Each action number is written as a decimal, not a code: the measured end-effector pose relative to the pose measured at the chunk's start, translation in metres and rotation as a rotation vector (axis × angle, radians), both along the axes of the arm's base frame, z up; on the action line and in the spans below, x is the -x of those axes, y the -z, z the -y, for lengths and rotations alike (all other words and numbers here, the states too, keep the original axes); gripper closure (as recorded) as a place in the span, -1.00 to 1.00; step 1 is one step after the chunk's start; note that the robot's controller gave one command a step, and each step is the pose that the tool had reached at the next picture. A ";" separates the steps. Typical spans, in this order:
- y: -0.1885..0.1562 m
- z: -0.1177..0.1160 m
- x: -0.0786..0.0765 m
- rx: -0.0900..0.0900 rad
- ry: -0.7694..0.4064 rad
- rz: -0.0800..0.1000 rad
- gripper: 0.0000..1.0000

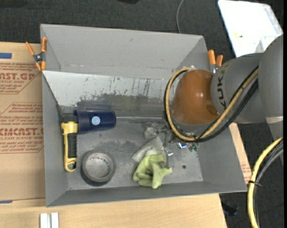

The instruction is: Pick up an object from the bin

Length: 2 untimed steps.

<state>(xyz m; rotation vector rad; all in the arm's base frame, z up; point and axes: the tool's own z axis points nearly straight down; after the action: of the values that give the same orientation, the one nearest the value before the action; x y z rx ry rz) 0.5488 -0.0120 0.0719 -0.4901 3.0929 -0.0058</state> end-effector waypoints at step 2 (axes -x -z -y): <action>0.002 -0.031 0.055 0.002 -0.245 -0.004 1.00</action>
Offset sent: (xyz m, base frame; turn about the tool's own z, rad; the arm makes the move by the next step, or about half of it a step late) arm 0.0000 0.0000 0.0000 0.0000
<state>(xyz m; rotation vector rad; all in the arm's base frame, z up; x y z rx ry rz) 0.4938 0.0189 0.0699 -0.8656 3.0132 -0.0066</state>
